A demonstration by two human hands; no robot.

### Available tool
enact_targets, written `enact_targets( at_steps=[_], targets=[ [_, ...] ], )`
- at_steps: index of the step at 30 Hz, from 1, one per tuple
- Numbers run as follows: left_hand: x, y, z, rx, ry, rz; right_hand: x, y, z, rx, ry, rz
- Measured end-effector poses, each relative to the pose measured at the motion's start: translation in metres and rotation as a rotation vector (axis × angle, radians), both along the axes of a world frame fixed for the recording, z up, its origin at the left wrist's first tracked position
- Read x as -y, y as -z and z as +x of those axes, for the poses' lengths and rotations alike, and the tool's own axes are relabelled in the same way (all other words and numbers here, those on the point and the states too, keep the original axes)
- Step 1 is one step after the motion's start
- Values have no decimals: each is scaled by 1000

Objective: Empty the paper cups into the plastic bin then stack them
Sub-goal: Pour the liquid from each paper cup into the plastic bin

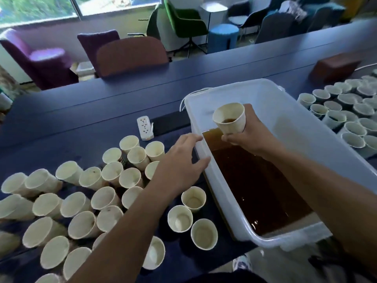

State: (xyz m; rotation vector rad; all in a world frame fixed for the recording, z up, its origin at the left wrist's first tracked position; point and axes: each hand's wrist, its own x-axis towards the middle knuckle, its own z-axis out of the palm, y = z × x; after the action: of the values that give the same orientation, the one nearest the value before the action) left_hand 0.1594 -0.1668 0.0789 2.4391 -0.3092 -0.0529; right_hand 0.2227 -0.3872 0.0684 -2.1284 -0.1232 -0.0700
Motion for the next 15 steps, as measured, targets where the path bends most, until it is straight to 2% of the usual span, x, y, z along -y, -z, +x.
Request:
enact_targets(
  at_steps=[7,15],
  targets=[
    [11,13,7,-87,80,124,17,23,6,-9,64,-13],
    [11,22,5,-115,37,179,17,33,6,-54,60,-66]
  ],
)
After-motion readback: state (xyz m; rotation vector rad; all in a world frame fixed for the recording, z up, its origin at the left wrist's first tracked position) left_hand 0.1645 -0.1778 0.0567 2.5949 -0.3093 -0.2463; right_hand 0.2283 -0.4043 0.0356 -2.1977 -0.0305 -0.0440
